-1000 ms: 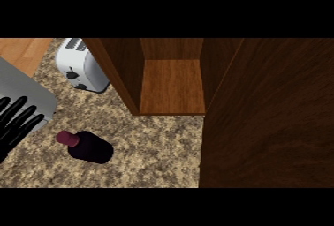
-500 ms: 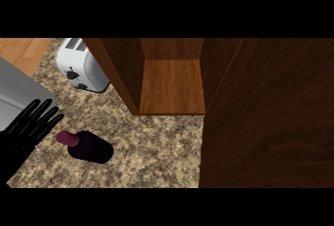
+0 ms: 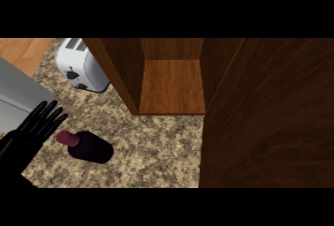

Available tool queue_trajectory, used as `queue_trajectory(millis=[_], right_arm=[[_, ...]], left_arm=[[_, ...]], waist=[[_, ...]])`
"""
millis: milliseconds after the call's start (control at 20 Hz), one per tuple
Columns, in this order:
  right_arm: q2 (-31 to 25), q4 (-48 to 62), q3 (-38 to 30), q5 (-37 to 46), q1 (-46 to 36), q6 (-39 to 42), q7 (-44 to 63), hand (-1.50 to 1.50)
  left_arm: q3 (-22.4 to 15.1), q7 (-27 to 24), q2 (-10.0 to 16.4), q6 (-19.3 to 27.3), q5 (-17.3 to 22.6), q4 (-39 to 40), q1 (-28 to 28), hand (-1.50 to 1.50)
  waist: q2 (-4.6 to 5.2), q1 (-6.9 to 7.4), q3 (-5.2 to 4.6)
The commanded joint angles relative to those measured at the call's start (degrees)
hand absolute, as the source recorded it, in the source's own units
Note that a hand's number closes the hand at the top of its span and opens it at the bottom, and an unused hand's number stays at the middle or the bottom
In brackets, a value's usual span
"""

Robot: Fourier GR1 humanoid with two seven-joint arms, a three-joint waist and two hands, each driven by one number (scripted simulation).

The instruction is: Pick up the wine, place it into the cabinet and close the cabinet

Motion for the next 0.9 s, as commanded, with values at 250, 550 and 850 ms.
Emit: queue_trajectory(millis=[250, 550, 850], right_arm=[[0.74, -9.84, 0.16, -4.78, 2.27, -0.39, 4.49, -1.5], [2.88, -10.03, 3.78, -0.04, 2.75, -1.89, 3.88, -1.5], [1.35, -6.42, -1.36, -4.22, 2.15, 0.78, 1.86, -1.5]], left_arm=[[-1.03, -8.69, -2.36, -2.95, -9.58, 8.45, -0.76, -1.5], [-0.54, -13.24, -0.57, -7.27, -11.2, 14.21, -2.91, -1.5], [-0.97, -16.21, -1.48, -6.49, -13.84, 19.38, -5.11, -1.5]], waist=[[-0.03, 0.1, 0.01], [-0.03, 0.18, -0.01], [0.02, 0.29, 0.03]])
